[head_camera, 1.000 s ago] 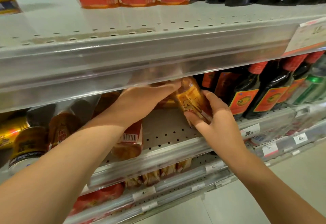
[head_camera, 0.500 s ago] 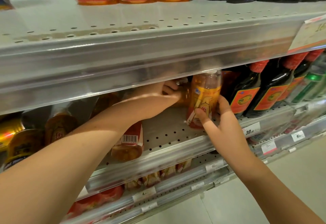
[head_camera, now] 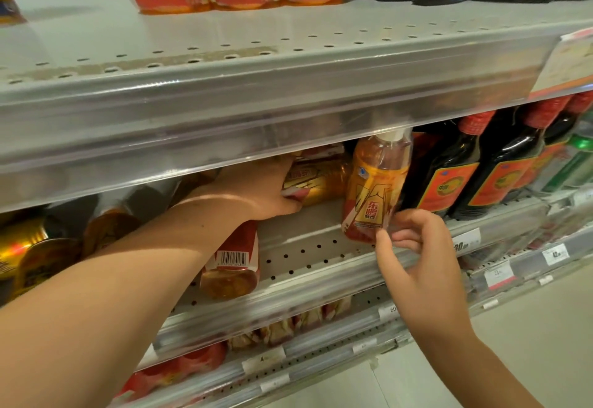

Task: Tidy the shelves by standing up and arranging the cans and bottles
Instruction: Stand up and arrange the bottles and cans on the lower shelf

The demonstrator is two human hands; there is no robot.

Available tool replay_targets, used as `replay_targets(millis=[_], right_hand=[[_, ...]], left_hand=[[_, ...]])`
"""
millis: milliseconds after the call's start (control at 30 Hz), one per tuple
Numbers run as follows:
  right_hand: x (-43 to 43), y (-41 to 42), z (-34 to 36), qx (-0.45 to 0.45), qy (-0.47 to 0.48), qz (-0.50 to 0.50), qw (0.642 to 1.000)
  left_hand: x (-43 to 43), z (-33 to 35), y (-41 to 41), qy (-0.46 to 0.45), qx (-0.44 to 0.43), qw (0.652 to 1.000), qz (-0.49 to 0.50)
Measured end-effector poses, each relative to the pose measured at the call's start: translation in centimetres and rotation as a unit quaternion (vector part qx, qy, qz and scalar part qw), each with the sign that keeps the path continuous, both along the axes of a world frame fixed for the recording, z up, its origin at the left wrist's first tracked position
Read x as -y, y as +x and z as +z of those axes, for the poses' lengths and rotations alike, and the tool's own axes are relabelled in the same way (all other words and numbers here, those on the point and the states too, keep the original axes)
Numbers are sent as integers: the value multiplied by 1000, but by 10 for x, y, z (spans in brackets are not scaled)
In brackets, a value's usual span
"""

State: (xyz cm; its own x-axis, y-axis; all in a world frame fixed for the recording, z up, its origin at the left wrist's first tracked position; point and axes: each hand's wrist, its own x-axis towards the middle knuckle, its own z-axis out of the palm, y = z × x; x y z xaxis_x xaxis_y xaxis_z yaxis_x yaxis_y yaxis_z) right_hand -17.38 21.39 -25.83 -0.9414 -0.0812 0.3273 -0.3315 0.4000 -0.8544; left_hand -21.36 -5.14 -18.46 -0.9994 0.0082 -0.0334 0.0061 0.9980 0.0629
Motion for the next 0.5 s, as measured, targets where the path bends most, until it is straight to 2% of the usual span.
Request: replay_targets(millis=[100,167,367,500], right_hand=[[9,7,5,-44,20,42,998],[15,9,6,-55,53,75,994],[14,12,1,-18,100,117,988],[11,13,1,-4,101,113,988]], left_hand=[[-3,6,-5,102,53,993,4],[-6,8,-8,178,55,982,11],[-21,14,-12,120,118,986,12],[-26,11,6,115,47,990,60]])
